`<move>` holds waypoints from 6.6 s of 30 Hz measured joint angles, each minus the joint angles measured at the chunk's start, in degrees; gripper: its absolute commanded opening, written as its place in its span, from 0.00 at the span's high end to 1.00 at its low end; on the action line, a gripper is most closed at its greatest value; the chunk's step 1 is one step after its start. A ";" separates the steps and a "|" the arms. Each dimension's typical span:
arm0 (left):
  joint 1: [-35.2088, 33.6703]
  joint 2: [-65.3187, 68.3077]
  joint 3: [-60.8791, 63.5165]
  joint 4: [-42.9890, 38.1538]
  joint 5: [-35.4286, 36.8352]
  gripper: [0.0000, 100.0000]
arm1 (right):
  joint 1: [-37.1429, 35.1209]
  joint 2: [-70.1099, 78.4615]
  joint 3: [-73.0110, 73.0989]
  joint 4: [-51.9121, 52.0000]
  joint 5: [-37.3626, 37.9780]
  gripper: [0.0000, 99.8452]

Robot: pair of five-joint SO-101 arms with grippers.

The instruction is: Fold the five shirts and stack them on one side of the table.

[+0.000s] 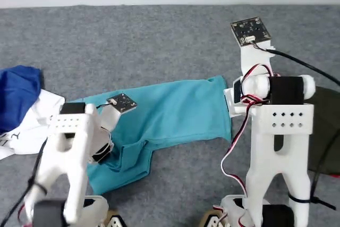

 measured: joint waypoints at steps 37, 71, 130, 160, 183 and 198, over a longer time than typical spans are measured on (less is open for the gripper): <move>-4.48 11.43 1.32 -12.84 0.53 0.92 | -0.09 0.00 0.00 0.00 2.02 0.80; -4.31 -6.51 -3.16 11.78 -8.09 0.96 | -0.09 0.00 0.00 0.00 2.02 0.80; -4.31 59.16 -65.85 -5.71 19.08 0.97 | 8.79 59.34 -15.21 -40.97 17.58 0.99; -9.32 74.46 -92.66 12.13 18.90 0.82 | 5.19 72.18 -45.01 -9.32 13.01 0.75; -7.74 80.53 -109.80 10.64 17.76 0.99 | 5.10 77.01 -56.44 -13.36 12.84 0.99; -8.79 78.24 -108.48 12.13 17.85 0.83 | 5.63 77.10 -61.45 -3.96 11.25 0.75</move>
